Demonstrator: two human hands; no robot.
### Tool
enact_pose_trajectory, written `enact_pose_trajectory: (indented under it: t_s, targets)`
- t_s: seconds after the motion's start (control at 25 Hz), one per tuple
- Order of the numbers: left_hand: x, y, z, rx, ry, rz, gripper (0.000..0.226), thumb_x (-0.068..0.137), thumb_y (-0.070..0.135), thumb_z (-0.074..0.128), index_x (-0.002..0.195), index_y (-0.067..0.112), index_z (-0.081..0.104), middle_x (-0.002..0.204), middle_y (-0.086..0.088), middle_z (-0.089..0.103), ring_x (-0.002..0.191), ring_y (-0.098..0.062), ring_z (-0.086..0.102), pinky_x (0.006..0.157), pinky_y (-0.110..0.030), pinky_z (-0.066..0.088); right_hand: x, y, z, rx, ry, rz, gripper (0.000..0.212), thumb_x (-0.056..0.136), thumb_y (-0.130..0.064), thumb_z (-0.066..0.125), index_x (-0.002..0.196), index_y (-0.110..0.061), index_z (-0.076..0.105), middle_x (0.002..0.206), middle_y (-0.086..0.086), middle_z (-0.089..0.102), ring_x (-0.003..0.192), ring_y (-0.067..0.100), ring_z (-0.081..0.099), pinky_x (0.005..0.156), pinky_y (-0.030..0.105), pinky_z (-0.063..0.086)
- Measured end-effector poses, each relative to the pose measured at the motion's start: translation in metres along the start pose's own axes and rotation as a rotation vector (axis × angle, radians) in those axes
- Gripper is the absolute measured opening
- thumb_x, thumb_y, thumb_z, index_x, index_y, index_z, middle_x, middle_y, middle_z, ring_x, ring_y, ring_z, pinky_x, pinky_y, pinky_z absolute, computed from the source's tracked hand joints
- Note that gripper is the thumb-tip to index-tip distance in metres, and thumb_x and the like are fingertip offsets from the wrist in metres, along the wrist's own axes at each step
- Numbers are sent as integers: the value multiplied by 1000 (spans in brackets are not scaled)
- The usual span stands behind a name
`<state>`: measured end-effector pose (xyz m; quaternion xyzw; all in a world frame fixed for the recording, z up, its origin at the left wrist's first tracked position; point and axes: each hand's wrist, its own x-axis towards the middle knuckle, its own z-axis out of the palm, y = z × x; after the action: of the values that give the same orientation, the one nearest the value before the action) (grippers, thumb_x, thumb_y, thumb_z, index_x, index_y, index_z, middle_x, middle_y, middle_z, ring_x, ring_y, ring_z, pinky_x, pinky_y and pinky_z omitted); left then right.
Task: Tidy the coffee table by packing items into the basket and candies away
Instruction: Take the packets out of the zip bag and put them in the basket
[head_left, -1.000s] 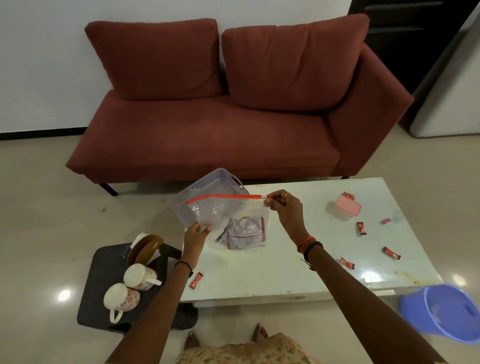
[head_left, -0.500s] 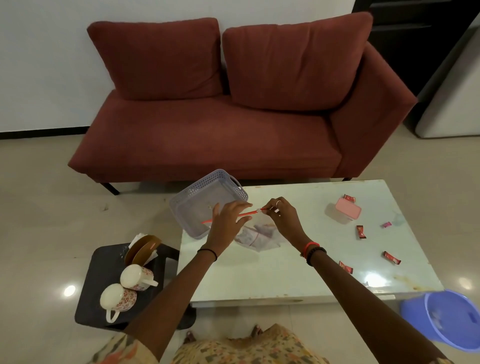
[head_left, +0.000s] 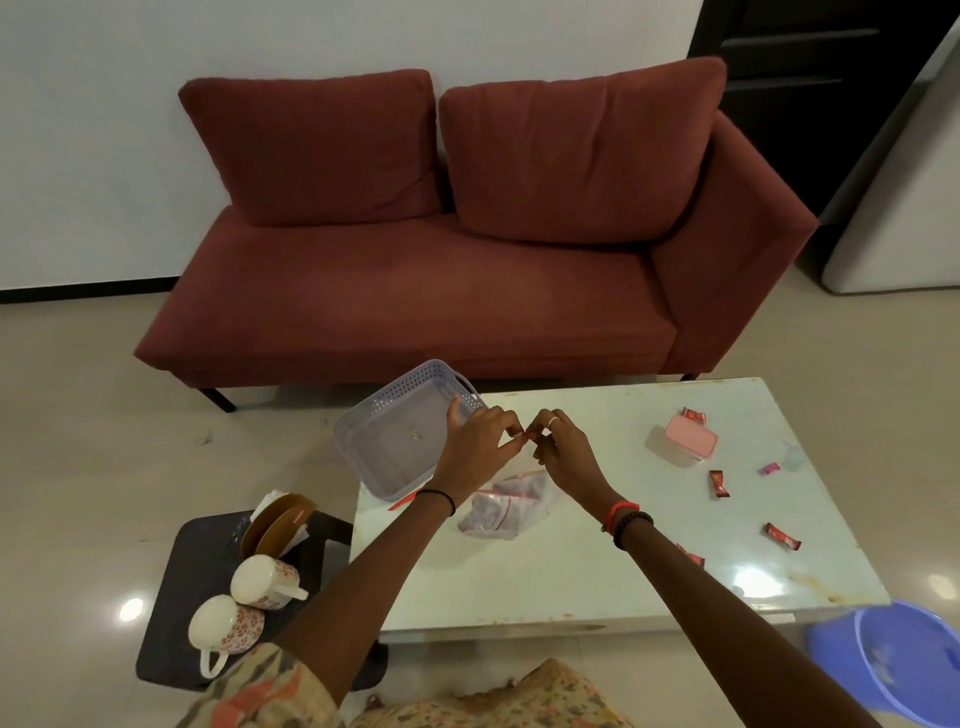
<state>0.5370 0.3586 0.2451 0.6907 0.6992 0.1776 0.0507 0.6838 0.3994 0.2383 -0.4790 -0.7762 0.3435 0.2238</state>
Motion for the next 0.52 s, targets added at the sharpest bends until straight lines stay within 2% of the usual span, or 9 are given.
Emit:
enact_pose_trajectory:
  t_s: [0.08, 0.24, 0.32, 0.44, 0.52]
  targets:
    - [3, 3, -2, -7, -17, -17, 28, 89, 42, 52, 100, 19, 62, 105, 2, 72, 102, -14, 63, 111, -53, 22, 3, -1, -2, 33, 34, 28, 17, 90, 13, 45, 97, 4, 58, 103, 22, 58, 78, 28, 63, 64, 10, 48]
    - [-7, -5, -1, -2, -58, -53, 24, 89, 41, 51, 101, 21, 59, 104, 4, 69, 102, -12, 61, 110, -55, 21, 15, 5, -22, 142, 205, 110, 21, 90, 15, 41, 90, -2, 53, 103, 26, 55, 84, 38, 67, 78, 35, 58]
    - [-19, -15, 0, 23, -50, -71, 26, 89, 42, 52, 103, 21, 59, 104, 4, 69, 101, -12, 62, 110, -55, 23, 23, 17, -38, 192, 296, 171, 24, 87, 19, 37, 88, 0, 52, 101, 28, 55, 83, 39, 68, 80, 43, 58]
    - [-39, -34, -1, 62, -57, -113, 28, 88, 44, 51, 102, 22, 61, 103, 4, 69, 99, -13, 62, 110, -55, 23, 34, 32, -59, 203, 376, 244, 23, 85, 19, 36, 91, 6, 54, 101, 28, 57, 83, 38, 68, 81, 45, 58]
    - [-52, -43, 1, 46, -47, -135, 27, 87, 44, 54, 100, 22, 62, 102, 4, 70, 99, -13, 63, 109, -56, 23, 41, 35, -68, 191, 411, 245, 24, 83, 20, 37, 91, 6, 55, 100, 28, 58, 83, 39, 67, 78, 42, 59]
